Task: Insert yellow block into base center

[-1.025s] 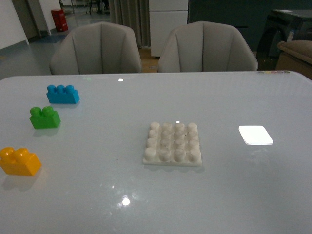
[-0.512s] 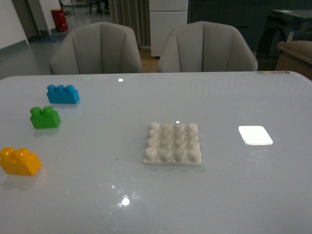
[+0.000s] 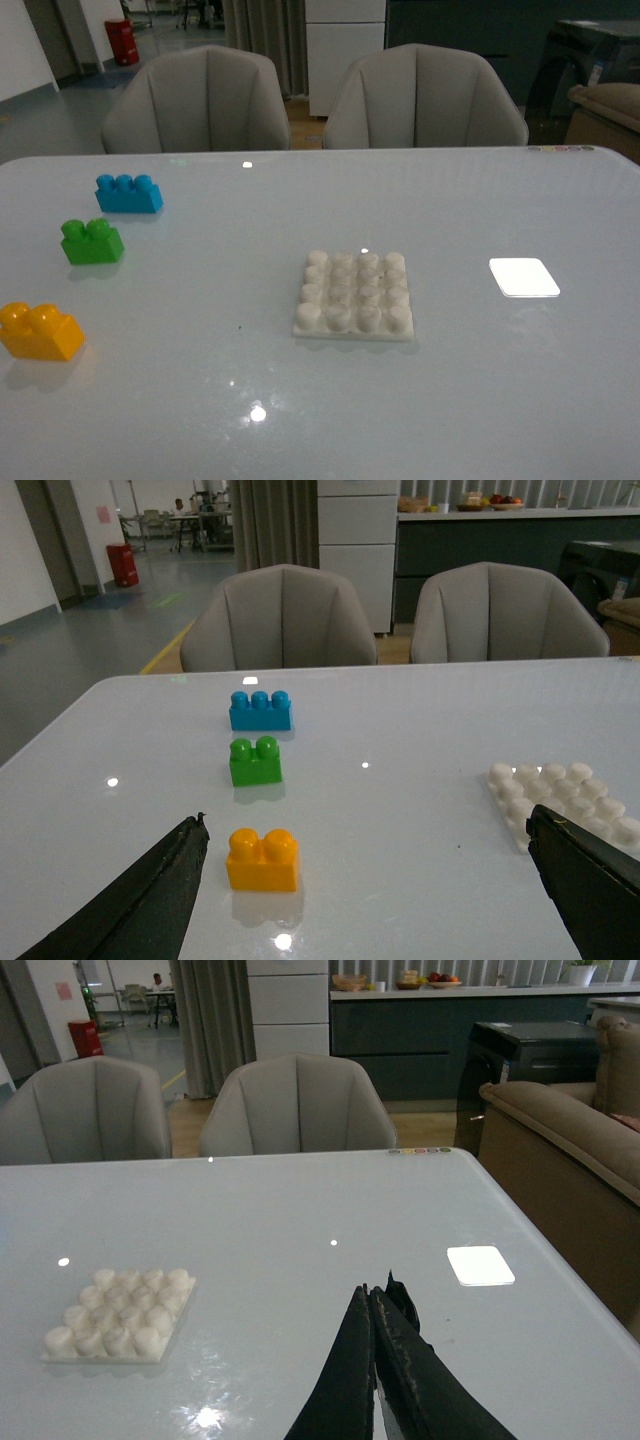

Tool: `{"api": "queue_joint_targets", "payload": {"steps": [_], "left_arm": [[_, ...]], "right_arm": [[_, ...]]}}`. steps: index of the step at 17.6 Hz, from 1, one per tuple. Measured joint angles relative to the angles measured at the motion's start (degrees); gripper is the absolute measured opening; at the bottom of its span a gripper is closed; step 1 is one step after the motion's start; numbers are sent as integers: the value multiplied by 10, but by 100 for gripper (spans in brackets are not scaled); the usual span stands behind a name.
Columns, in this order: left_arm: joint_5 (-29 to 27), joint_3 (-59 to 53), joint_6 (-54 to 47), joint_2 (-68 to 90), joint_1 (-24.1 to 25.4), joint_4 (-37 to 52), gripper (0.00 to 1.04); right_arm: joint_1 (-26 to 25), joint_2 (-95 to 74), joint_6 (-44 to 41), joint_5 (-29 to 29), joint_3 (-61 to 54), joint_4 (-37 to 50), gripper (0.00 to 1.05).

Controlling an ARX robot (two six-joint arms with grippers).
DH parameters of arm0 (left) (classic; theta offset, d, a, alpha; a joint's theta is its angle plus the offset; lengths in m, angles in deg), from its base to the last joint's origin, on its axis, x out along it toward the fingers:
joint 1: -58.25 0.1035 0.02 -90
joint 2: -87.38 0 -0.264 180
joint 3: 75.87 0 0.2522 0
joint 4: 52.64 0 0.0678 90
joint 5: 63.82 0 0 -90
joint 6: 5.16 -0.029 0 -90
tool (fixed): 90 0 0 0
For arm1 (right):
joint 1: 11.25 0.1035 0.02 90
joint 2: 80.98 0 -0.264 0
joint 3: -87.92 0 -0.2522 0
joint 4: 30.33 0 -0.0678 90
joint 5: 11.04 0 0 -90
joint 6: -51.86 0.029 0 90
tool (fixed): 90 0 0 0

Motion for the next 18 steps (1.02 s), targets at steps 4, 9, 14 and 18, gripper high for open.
{"api": "queue_joint_targets", "payload": {"steps": [4, 9, 14, 18], "left_arm": [[0, 0, 0, 0, 0, 0, 98], [0, 0, 0, 0, 0, 0, 98], [0, 0, 0, 0, 0, 0, 98], [0, 0, 0, 0, 0, 0, 98]], "right_arm": [[1, 46, 0, 2, -3, -56, 2], [1, 85, 0, 2, -30, -54, 2], [1, 118, 0, 2, -59, -50, 2], [1, 118, 0, 2, -59, -50, 2]]}}
